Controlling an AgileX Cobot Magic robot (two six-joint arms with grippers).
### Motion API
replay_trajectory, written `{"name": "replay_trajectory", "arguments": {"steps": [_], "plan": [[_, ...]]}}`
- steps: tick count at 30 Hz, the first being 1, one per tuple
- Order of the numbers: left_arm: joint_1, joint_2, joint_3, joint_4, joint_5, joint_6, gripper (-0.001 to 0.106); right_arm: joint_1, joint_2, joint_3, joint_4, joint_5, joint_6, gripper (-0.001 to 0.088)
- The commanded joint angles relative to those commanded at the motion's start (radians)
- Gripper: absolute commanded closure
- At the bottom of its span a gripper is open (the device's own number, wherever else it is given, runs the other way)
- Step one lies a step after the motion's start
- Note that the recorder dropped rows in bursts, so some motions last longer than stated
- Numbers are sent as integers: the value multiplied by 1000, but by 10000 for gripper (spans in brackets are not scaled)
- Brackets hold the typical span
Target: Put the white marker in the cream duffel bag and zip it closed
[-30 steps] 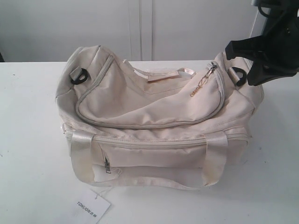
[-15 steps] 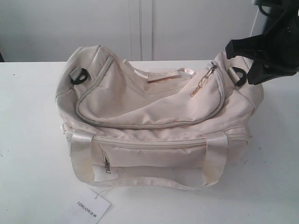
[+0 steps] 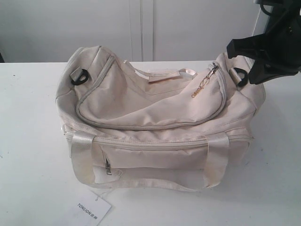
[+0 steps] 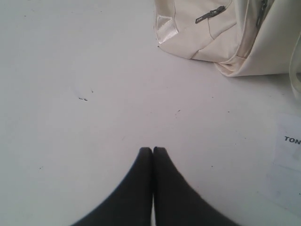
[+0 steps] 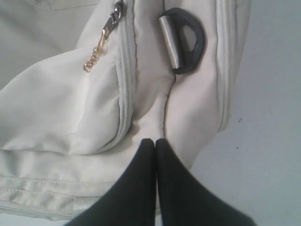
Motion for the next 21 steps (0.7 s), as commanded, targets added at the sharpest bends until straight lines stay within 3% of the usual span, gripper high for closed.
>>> {"name": "replay_trajectory", "arguments": {"steps": [21], "plan": [[0, 0, 0, 0, -19, 2, 1053, 0, 0, 0, 0, 0, 0, 868]]}}
